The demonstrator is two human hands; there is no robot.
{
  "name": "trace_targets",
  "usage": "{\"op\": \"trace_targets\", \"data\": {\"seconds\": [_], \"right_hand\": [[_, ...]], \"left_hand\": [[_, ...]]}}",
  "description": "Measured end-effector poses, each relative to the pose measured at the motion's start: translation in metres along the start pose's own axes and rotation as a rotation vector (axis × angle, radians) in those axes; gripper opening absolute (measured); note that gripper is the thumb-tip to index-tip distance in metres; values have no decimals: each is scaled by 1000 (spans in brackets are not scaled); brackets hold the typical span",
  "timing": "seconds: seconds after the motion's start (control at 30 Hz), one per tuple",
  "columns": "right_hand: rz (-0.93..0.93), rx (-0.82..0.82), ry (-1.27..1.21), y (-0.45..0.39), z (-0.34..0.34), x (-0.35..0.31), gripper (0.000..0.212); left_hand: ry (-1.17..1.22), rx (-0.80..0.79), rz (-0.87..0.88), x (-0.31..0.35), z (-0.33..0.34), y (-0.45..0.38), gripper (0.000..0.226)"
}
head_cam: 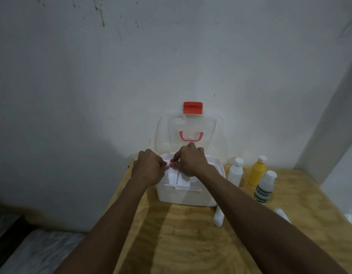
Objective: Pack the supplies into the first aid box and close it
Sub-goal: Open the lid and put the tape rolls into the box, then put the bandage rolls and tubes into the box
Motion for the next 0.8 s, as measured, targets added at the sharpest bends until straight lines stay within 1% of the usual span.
{"op": "trace_targets", "data": {"seconds": [0.1, 0.2, 0.3, 0.4, 0.47, 0.6, 0.7, 0.8], "right_hand": [[2, -27, -43, 5, -7, -1, 26], [0, 0, -156, 19, -33, 4, 24], [25, 41, -267, 45, -69, 24, 24], [58, 126, -325, 79, -98, 57, 22], [107, 159, -345, 103, -108, 81, 18], [240, 173, -365, 143, -109, 125, 15], [337, 181, -341, 165, -98, 154, 15], [429, 153, -294, 183, -83, 179, 16]], "left_hand": [[49, -2, 8, 0, -1, 3, 22], [91, 33, 17, 3, -12, 11, 24], [141, 168, 18, 19, -32, 26, 30], [199, 319, 88, 56, -52, 49, 25], [257, 367, 129, 79, -54, 64, 22], [393, 333, 167, 115, -31, 88, 22], [424, 252, 184, 141, -7, 102, 23], [427, 144, 217, 163, 25, 112, 23]]}}
Point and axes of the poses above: each hand's wrist, its own y-axis away from the middle knuckle, its own z-axis out of the palm, x = y × z, the point moved 6 cm from there along -y, towards the middle knuckle, and after that the axes turned 12 degrees about z, right-handed, at the moved point
